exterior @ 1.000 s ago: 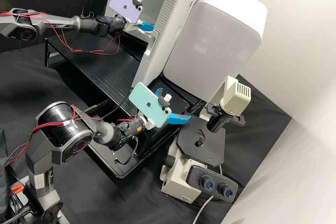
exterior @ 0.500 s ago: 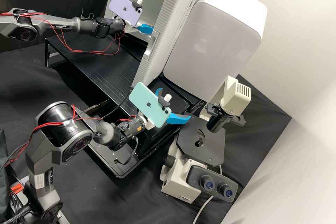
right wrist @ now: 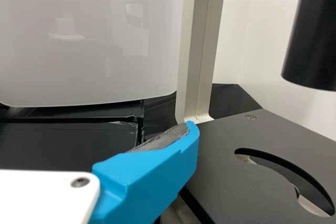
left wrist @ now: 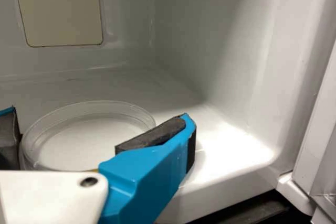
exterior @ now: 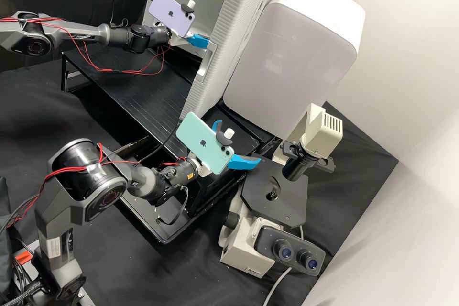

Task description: Place the petri dish in the incubator

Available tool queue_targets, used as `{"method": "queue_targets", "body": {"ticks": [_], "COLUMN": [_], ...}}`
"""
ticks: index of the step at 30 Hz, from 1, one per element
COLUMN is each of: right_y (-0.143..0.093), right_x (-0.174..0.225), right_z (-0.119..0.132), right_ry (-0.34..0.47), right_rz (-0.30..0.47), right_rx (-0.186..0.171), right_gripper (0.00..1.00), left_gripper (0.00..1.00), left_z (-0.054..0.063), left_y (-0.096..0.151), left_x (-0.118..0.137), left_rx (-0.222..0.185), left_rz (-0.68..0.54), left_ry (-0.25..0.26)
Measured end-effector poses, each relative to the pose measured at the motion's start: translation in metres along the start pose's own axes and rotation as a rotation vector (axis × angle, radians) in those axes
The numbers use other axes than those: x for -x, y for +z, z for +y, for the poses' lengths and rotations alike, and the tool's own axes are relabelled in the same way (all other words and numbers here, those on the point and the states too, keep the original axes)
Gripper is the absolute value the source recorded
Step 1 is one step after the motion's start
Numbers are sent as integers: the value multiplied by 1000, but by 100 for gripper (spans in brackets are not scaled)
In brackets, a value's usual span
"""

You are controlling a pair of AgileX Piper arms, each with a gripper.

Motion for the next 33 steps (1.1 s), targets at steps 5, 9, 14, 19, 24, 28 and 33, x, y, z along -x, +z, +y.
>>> {"method": "queue_targets", "body": {"ticks": [5, 9, 14, 19, 24, 28, 33], "right_y": [0, 0, 0, 0, 0, 0, 0], "right_x": [0, 0, 0, 0, 0, 0, 0], "right_z": [0, 0, 0, 0, 0, 0, 0], "right_ry": [0, 0, 0, 0, 0, 0, 0], "right_rz": [0, 0, 0, 0, 0, 0, 0], "right_rx": [0, 0, 0, 0, 0, 0, 0], "right_gripper": [100, 100, 100, 100, 100, 100, 100], "left_gripper": [100, 100, 100, 100, 100, 100, 100], "left_z": [0, 0, -4, -1, 2, 3, 1], "left_y": [0, 0, -1, -2, -1, 0, 2], "left_x": [0, 0, 0, 8, 21, 28, 39], "left_rx": [0, -1, -15, -26, -35, -40, -52], "left_rz": [0, 0, 3, 6, 24, 26, 22], "left_ry": [0, 0, -10, -23, -38, -49, -73]}}
